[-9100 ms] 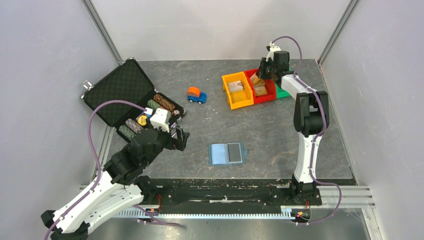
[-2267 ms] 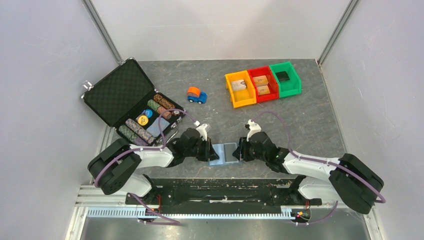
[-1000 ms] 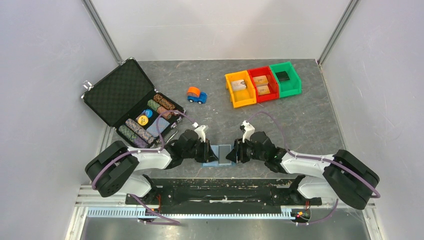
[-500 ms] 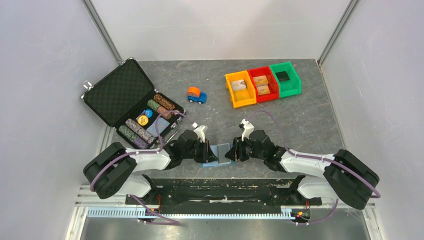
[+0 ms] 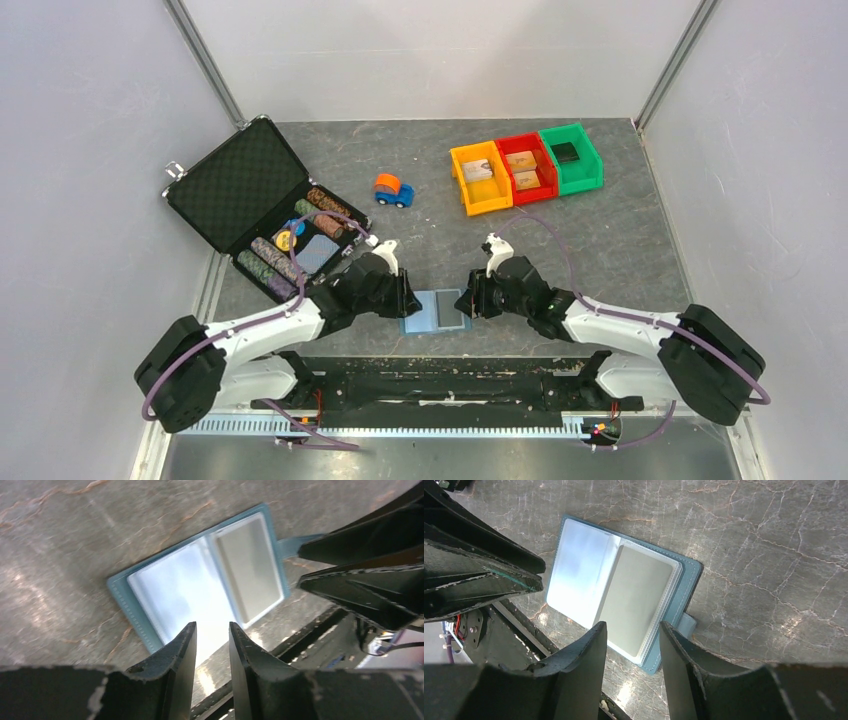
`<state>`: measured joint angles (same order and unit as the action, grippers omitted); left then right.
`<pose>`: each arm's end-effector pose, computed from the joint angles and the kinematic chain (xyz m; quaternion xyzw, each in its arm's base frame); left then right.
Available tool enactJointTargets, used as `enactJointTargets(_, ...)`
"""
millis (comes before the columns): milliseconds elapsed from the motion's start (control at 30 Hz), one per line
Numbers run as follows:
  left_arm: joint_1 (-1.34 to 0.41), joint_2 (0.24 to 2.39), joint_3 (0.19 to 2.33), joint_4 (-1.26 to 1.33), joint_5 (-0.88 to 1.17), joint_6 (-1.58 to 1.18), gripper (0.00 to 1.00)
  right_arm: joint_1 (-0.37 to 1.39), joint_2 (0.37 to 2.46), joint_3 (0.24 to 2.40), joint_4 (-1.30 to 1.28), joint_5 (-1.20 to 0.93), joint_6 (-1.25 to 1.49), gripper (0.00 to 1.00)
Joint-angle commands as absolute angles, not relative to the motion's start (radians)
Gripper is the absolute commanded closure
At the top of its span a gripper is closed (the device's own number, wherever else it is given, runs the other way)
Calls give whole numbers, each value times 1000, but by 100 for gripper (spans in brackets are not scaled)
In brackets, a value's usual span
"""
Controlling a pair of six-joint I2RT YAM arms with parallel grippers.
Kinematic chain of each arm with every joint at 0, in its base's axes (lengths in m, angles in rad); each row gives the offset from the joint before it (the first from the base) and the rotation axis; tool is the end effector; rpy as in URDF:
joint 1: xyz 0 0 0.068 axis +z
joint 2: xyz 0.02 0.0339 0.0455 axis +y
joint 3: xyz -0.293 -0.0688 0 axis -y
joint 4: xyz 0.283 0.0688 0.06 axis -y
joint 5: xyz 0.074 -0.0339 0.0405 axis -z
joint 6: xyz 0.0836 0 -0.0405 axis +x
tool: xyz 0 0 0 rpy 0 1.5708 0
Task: Take the credit cards out of the card holder
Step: Remove the credit card from the card holder.
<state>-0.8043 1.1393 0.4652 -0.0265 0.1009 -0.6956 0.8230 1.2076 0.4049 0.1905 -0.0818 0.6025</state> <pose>0.1855 -0.2048 0.1485 0.0704 0.9032 -0.3204 0.2769 0.1884 0.2132 0.1351 -0.1163 0.8791 0.3288 0.3249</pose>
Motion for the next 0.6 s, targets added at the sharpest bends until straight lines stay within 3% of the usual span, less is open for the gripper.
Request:
enactJointTargets(0,-801,1155,496,-122,27,-638,63,830,1236,430,248,-101,638,55)
enactJointTargets(367,-800,1238,462,-72,46,-641,63,838,1283,423,272,-92,660,56)
enactJointTargets(567,-800,1253,434,-24,73,-661,68,838,1311,423,293,-108,670,57)
